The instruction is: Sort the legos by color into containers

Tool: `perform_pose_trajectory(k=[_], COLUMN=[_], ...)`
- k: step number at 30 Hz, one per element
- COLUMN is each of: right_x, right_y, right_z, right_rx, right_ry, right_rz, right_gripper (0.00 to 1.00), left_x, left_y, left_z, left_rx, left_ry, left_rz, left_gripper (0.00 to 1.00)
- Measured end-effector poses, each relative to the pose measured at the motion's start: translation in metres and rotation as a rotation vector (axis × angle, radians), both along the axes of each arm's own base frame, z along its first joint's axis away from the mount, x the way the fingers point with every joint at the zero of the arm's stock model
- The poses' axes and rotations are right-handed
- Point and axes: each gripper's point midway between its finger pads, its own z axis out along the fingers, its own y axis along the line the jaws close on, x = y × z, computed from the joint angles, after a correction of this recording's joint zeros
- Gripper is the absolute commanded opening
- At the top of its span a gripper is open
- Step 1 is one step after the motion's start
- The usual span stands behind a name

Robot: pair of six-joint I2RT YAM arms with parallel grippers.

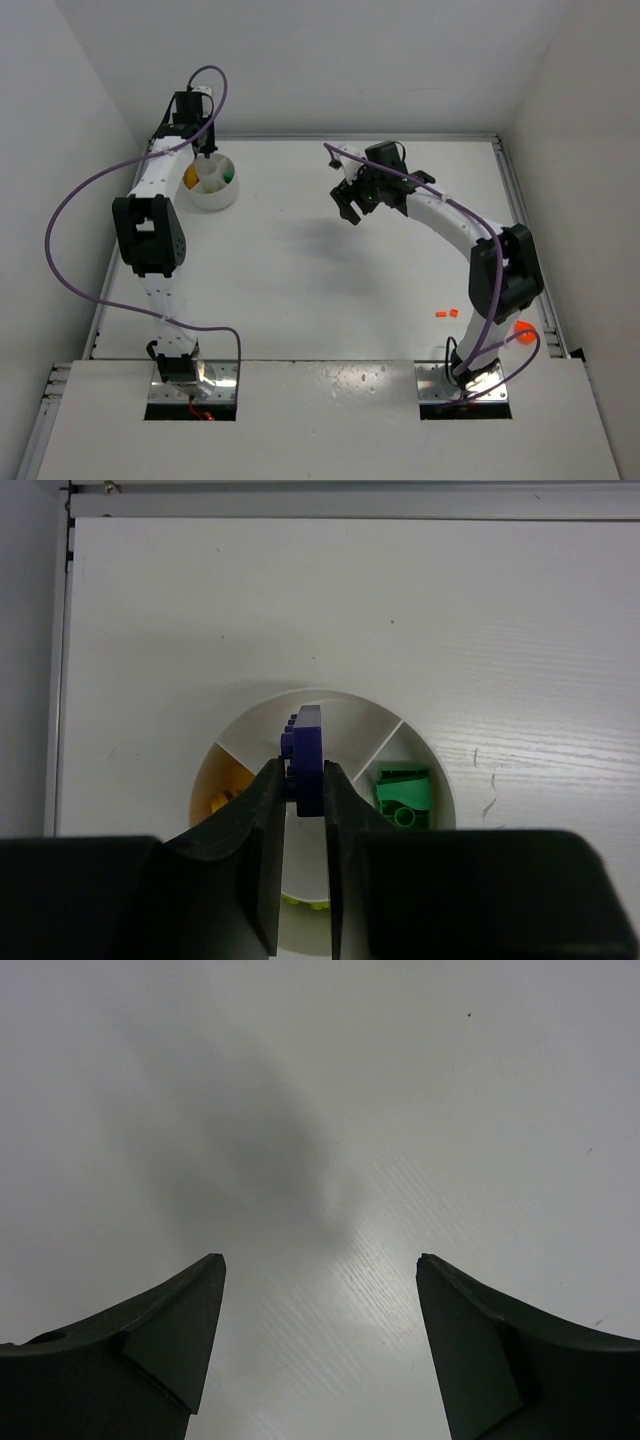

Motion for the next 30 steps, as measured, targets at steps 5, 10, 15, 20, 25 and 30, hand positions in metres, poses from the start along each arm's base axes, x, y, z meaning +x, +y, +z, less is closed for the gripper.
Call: perform_pose_trajectory(k=[5, 10, 15, 20, 25, 30], right_x=[-0.003, -0.004, -0.005, -0.008, -0.008, -0.009], right_y=[-0.002, -0.003, -0.004, -0.005, -0.005, -0.005], right_z=[-0.010, -0.012, -0.017, -0.020, -0.021, -0.021], right_rx=[-0.018, -0.024, -0.032, -0.038, -0.040, -0.040], right_ry=[0.030, 0.038, 0.053, 0.066, 0.069, 0.069], right_rz=[-0.002, -0.002, -0.002, -0.002, -0.002, -0.002], right_gripper=[0.77, 0.76, 0.75, 0.75, 0.75, 0.75], left_x=[-0.002, -0.001, -0.002, -0.005, -0.008, -0.014], left_y=[-0.002, -0.007, -0.014, -0.026, -0.040, -0.055], left_z=[-0.004, -0.009, -0.027, -0.044, -0.046, -0.049], left_rx=[-0.004, -0.020, -0.045, -0.077, -0.121, -0.166], left_ry=[0.012, 0.021, 0.061, 0.108, 0.124, 0.145], left_rz=[-0.009, -0.033, -0.063, -0.105, -0.170, -0.252], left_gripper=[0.00, 0.00, 0.00, 0.00, 0.00, 0.00])
